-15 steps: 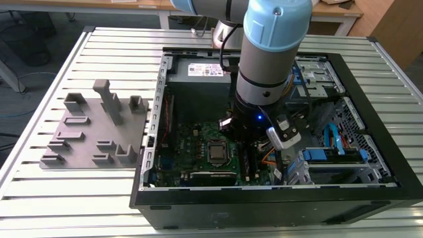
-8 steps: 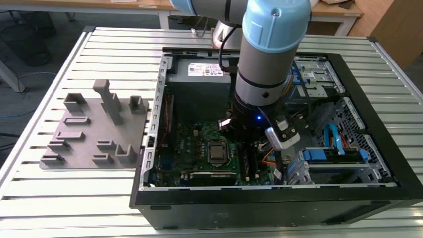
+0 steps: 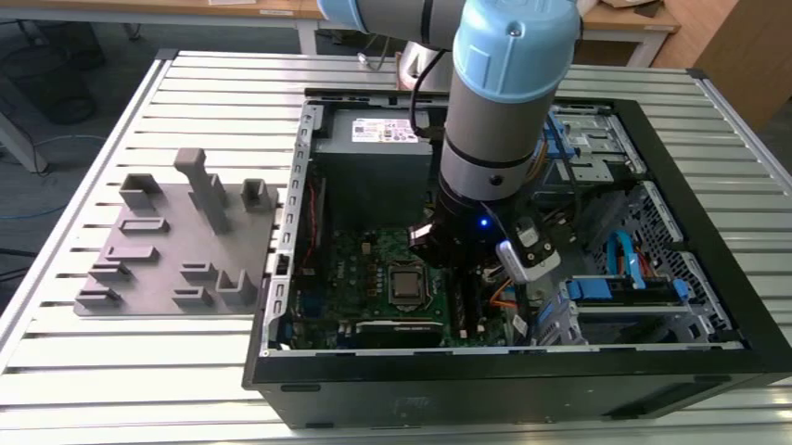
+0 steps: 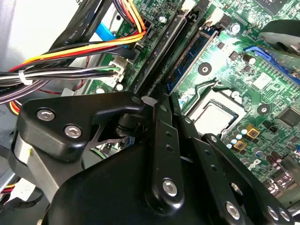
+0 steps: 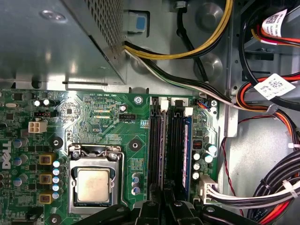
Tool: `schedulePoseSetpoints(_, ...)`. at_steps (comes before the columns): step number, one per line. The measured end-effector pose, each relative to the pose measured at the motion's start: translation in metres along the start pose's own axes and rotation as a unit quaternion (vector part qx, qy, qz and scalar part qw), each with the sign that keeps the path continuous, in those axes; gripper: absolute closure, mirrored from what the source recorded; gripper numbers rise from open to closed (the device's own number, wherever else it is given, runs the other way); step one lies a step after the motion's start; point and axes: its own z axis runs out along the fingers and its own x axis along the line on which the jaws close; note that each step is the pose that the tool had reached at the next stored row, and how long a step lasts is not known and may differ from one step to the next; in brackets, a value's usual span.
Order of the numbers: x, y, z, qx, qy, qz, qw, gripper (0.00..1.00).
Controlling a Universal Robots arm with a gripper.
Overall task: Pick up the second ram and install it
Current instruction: 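Insert the second ram into the second slot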
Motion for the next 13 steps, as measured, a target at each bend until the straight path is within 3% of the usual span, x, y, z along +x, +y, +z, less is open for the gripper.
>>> schedulePoseSetpoints(6,-0.0001,0.0003,0.0007,-0.0007,-0.0002,0.0,1.0,0.85)
schedulePoseSetpoints(7,0.0,0.0001,0.0004,-0.0003,-0.0001,0.0,1.0,0.79)
schedulePoseSetpoints(9,-0.0001,-0.0001,-0.0011,0.0001,0.0,0.0,1.0,0.79)
schedulePoseSetpoints(13,-0.0007,0.0001,-0.0172,-0.0001,-0.0001,0.0,1.0,0.79)
